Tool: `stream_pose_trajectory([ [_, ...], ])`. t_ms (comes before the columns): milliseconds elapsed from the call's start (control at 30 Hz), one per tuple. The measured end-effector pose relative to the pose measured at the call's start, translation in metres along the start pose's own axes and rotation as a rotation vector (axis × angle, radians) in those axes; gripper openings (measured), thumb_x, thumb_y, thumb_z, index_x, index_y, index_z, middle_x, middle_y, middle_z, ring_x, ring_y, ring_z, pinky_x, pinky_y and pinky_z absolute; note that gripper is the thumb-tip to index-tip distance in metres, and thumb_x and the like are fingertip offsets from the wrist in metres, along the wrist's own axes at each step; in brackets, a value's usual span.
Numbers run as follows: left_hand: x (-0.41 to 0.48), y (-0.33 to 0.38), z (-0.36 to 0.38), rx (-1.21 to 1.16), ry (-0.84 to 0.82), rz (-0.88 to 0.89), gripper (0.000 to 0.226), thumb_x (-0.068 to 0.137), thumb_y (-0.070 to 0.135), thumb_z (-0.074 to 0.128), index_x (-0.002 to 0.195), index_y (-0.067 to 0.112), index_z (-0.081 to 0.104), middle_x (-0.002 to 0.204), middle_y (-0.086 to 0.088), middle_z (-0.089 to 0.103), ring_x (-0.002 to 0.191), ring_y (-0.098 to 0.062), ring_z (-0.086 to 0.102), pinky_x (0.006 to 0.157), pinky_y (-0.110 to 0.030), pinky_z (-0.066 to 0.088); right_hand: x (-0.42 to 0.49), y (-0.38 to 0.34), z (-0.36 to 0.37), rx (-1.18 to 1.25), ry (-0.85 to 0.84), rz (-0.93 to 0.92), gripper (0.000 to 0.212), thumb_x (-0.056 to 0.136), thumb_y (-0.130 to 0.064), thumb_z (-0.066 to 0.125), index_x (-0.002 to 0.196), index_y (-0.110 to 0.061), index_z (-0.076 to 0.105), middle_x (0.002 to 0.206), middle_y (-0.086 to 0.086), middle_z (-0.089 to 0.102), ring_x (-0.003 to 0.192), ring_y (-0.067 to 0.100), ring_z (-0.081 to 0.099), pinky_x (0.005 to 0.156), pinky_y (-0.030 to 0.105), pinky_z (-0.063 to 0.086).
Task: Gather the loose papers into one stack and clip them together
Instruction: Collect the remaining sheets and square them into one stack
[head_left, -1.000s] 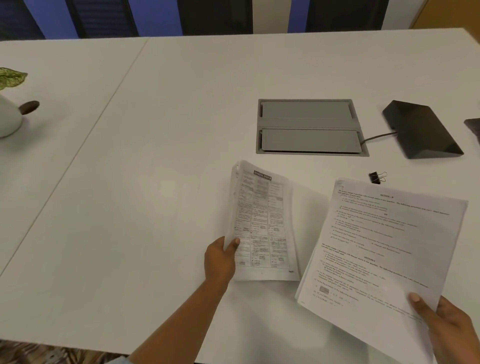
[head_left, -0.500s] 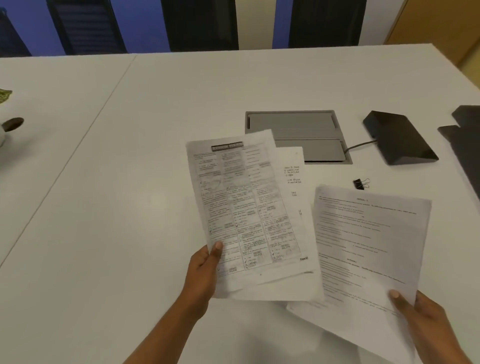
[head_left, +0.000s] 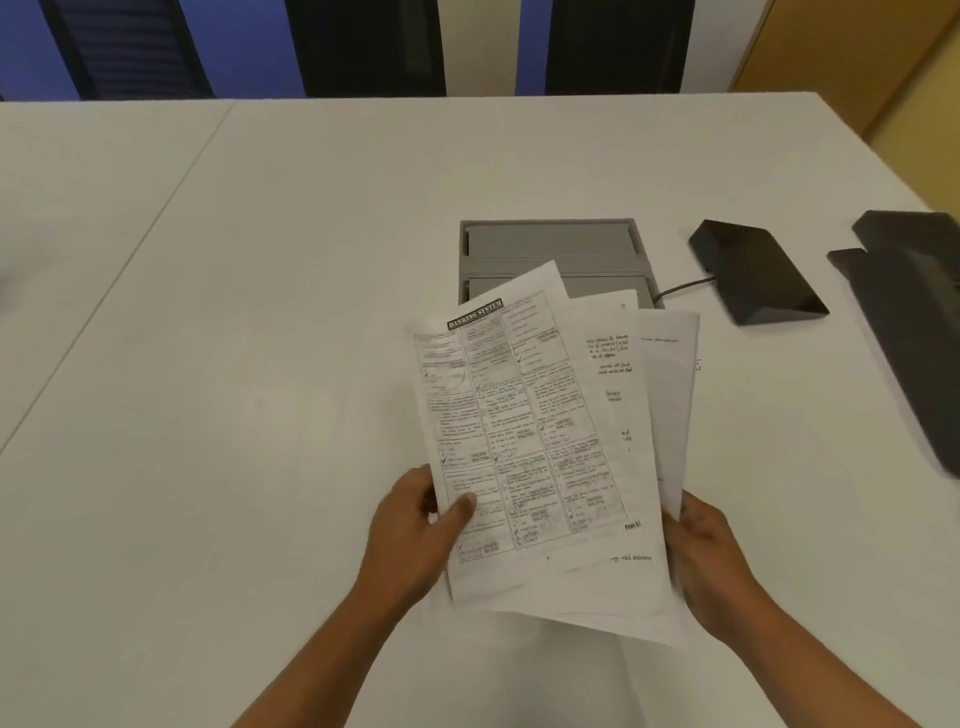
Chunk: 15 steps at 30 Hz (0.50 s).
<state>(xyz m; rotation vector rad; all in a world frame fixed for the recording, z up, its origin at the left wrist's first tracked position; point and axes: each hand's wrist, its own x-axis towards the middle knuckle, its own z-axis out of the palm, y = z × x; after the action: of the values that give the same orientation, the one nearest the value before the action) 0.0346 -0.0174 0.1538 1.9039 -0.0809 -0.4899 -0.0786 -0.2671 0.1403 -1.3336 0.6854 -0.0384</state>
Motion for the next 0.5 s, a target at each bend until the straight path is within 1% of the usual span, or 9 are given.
stream_pose_trajectory([
  [67,0.007,0.003,-0.004,-0.017,0.089,-0.006,0.032,0.087,0.033,0.073,0.116,0.036,0.061,0.114,0.013,0.072,0.1,-0.01,0.07,0.087,-0.039,0.06,0.002,-0.005,0.002,0.028,-0.044,-0.001,0.036,0.078,-0.027,0.063,0.111,-0.011,0.071,0.107,0.013,0.076,0.099,0.03,0.073,0.079,0.039,0.06],
  [100,0.012,0.006,-0.007,-0.189,0.035,-0.095,0.038,0.086,0.032,0.073,0.122,0.031,0.06,0.118,0.008,0.072,0.104,-0.016,0.071,0.091,-0.045,0.058,0.003,-0.008,0.003,0.04,-0.065,-0.003,0.039,0.076,-0.028,0.064,0.11,-0.011,0.07,0.107,0.013,0.076,0.098,0.03,0.073,0.076,0.036,0.06],
  [167,0.021,0.015,-0.012,-0.677,-0.207,-0.339,0.039,0.092,0.029,0.065,0.13,0.02,0.061,0.126,-0.008,0.071,0.115,-0.032,0.068,0.102,-0.055,0.049,0.004,-0.015,0.006,0.038,-0.099,-0.011,0.038,0.077,-0.029,0.064,0.11,-0.013,0.071,0.106,0.011,0.076,0.099,0.03,0.072,0.072,0.032,0.06],
  [200,0.023,0.02,-0.015,-0.832,-0.291,-0.43,0.039,0.094,0.028,0.061,0.131,0.016,0.062,0.128,-0.014,0.069,0.118,-0.036,0.065,0.106,-0.056,0.045,0.004,-0.02,0.009,0.025,-0.117,-0.019,0.037,0.077,-0.035,0.064,0.107,-0.016,0.072,0.104,0.009,0.077,0.099,0.029,0.072,0.072,0.03,0.059],
  [233,0.026,0.021,-0.015,-0.881,-0.342,-0.442,0.038,0.095,0.024,0.059,0.132,0.014,0.061,0.129,-0.016,0.068,0.12,-0.037,0.064,0.107,-0.055,0.044,0.007,-0.022,0.008,-0.002,-0.126,-0.019,0.038,0.077,-0.046,0.063,0.102,-0.021,0.074,0.101,0.005,0.078,0.098,0.025,0.073,0.073,0.028,0.058],
  [300,0.029,0.02,-0.008,-0.776,-0.293,-0.324,0.04,0.092,0.013,0.062,0.132,0.014,0.061,0.128,-0.013,0.069,0.119,-0.032,0.066,0.105,-0.051,0.047,0.011,-0.028,0.01,-0.111,-0.11,0.041,0.05,0.075,-0.068,0.044,0.094,-0.031,0.073,0.092,-0.005,0.078,0.092,0.014,0.073,0.082,0.03,0.056],
  [367,0.031,0.021,0.002,-0.665,-0.221,-0.23,0.044,0.089,0.006,0.066,0.131,0.015,0.061,0.125,-0.008,0.072,0.117,-0.028,0.067,0.1,-0.048,0.052,0.016,-0.033,0.011,-0.127,-0.118,0.082,0.051,0.081,-0.068,0.036,0.098,-0.03,0.066,0.089,-0.014,0.074,0.093,0.006,0.069,0.09,0.027,0.052],
  [433,0.032,0.022,0.01,-0.632,-0.186,-0.183,0.046,0.087,0.001,0.068,0.13,0.013,0.061,0.123,-0.008,0.073,0.114,-0.027,0.069,0.097,-0.05,0.054,0.023,-0.037,0.012,-0.133,-0.212,-0.002,0.048,0.08,-0.06,0.06,0.108,-0.021,0.068,0.102,-0.005,0.077,0.099,0.012,0.072,0.085,0.025,0.055],
  [500,0.033,0.024,0.015,-0.57,-0.129,-0.122,0.047,0.084,-0.004,0.07,0.128,0.011,0.062,0.121,-0.008,0.073,0.111,-0.028,0.07,0.096,-0.054,0.054,0.032,-0.039,0.012,-0.143,-0.206,-0.059,0.043,0.079,-0.035,0.074,0.116,-0.013,0.068,0.114,0.007,0.074,0.104,0.024,0.071,0.084,0.035,0.058],
])
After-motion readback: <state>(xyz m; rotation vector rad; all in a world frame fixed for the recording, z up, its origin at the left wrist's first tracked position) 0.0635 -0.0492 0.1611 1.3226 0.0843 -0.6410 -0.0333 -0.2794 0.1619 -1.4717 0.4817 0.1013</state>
